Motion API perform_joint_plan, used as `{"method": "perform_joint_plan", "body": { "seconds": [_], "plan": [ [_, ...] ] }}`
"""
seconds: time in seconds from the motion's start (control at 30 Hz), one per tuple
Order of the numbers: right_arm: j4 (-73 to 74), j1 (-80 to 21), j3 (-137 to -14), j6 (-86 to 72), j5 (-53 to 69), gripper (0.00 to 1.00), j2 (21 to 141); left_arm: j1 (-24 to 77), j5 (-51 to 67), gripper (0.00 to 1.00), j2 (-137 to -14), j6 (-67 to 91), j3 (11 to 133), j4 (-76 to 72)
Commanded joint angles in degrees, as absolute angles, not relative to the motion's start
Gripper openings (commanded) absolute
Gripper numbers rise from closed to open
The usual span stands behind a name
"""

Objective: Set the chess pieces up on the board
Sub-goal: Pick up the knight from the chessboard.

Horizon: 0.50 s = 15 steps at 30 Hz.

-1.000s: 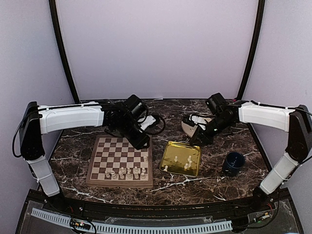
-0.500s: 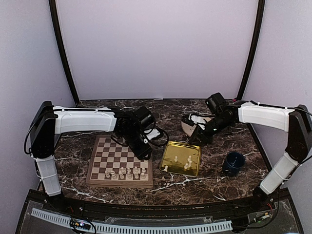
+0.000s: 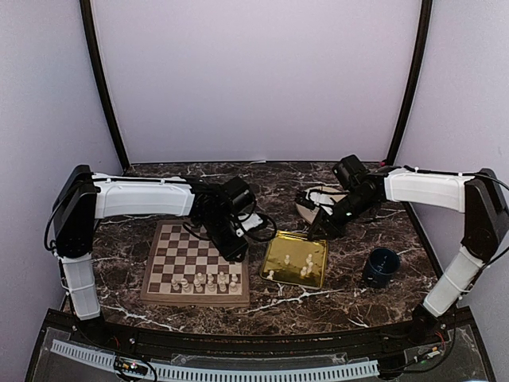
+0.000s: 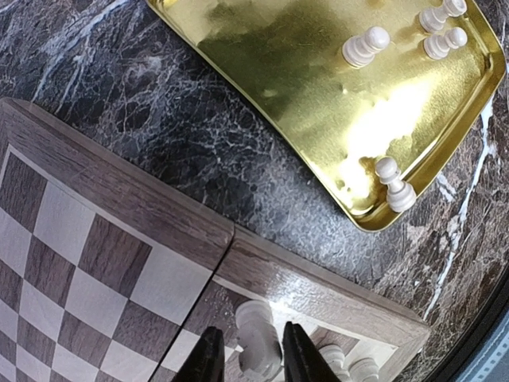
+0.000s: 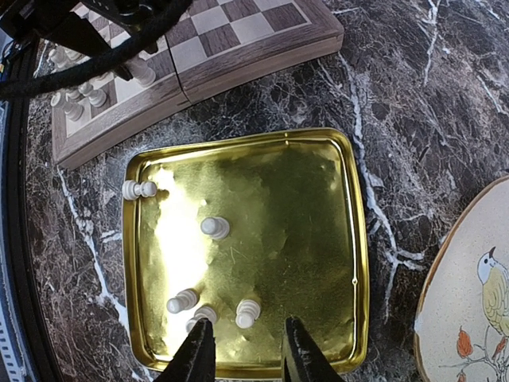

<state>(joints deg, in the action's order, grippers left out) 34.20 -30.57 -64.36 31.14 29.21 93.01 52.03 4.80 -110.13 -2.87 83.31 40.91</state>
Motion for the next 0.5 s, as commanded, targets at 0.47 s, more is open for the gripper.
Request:
{"method": "perform_joint_plan", "body": {
  "seconds": [0.47],
  "plan": [
    [33.93, -30.25, -64.51, 31.75, 30.65, 0.30, 94.48, 52.65, 6.13, 0.11, -109.29, -2.10, 82.36, 44.30]
  ]
}}
